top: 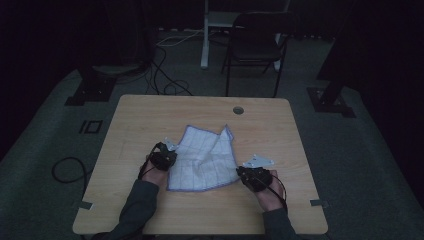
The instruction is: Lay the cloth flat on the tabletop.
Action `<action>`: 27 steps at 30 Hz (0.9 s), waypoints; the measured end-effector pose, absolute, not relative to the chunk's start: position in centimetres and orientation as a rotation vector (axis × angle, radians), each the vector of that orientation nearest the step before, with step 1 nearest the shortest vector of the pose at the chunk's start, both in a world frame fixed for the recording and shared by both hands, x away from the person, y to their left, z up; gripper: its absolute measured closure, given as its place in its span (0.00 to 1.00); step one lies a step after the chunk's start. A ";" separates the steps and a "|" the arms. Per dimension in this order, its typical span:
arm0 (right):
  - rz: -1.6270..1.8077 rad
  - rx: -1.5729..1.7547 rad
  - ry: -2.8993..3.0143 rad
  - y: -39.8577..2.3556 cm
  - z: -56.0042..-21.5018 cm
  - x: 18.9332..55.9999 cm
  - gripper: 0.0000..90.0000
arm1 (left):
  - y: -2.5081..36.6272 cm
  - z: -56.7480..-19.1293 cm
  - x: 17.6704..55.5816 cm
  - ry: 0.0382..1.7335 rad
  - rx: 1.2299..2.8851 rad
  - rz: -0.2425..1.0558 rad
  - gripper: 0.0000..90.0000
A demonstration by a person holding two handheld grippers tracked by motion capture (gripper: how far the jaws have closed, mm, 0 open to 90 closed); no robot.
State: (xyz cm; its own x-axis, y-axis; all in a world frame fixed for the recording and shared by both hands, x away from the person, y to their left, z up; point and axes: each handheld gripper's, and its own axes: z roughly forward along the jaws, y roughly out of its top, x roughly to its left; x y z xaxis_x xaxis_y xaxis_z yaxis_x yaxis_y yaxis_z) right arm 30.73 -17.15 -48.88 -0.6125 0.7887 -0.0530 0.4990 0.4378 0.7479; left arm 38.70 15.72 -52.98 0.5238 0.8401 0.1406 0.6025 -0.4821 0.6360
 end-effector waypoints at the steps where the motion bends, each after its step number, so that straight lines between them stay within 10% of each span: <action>1: 1.002 1.086 2.289 -17.2 -48.8 30.7 0.91 | 16.0 -53.0 38.5 1.182 2.236 0.597 1.00; 27: 0.962 1.030 2.303 -12.3 -52.5 38.9 0.95 | 15.8 -52.4 38.7 1.153 2.144 0.580 0.89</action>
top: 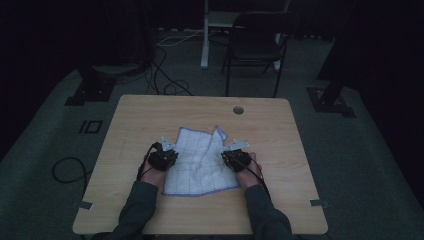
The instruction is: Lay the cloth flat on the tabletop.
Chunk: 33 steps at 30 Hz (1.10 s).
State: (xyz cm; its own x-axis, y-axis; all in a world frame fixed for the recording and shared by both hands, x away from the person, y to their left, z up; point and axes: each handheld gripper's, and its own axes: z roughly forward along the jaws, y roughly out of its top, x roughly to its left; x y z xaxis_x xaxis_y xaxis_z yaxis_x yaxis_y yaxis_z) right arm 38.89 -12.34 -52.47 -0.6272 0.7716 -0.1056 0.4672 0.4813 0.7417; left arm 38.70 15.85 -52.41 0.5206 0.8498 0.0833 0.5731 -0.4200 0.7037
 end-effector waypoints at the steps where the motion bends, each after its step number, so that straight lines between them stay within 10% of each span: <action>1: 0.957 1.036 2.308 -12.1 -52.5 39.4 0.95 | 15.7 -52.5 39.0 1.157 2.142 0.576 0.89; 33: 0.892 1.157 2.327 -16.7 -53.7 36.0 0.91 | 16.7 -53.6 37.8 1.175 2.133 0.548 0.87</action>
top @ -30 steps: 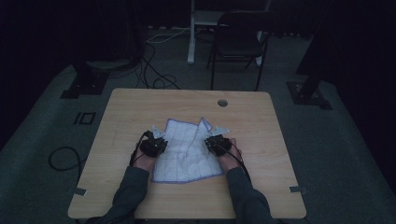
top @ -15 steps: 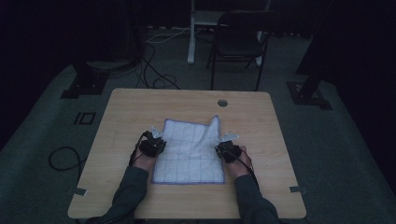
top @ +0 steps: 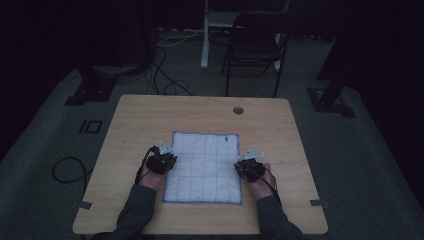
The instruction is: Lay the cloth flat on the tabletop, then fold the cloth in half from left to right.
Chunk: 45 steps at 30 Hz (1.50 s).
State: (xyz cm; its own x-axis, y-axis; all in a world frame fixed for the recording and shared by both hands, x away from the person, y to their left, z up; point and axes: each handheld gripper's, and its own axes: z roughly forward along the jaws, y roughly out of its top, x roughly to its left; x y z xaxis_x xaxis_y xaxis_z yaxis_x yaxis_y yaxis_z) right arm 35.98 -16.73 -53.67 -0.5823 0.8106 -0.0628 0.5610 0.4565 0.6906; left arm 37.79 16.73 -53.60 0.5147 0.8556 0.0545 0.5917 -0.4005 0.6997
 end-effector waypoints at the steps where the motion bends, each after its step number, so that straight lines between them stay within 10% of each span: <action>1: 0.899 1.162 2.322 -16.8 -53.7 36.2 0.91 | 16.7 -53.6 37.8 1.175 2.133 0.548 0.86; 26: 0.947 1.232 2.268 -17.2 -54.0 36.8 0.81 | 18.9 -53.0 35.4 1.311 1.974 0.486 0.60; 45: 0.968 1.245 2.271 -17.3 -54.1 36.1 0.81 | 17.0 -54.0 35.8 1.315 1.982 0.481 0.61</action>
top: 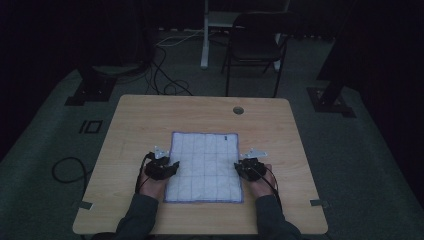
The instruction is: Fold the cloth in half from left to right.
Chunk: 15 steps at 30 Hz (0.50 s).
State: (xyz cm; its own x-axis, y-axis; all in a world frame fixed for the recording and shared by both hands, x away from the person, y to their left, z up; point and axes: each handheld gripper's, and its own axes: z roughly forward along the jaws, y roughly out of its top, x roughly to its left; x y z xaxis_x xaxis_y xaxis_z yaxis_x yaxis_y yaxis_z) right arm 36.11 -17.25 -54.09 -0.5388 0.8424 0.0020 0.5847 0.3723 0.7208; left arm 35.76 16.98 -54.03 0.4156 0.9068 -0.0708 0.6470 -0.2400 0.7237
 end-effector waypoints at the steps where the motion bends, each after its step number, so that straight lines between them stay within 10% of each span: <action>1: 0.969 1.244 2.271 -17.3 -54.1 36.0 0.81 | 17.0 -54.0 35.7 1.321 1.980 0.487 0.64; 15: 0.969 1.207 2.264 -17.3 -53.7 35.3 0.81 | 16.7 -53.9 35.9 1.291 1.993 0.405 0.95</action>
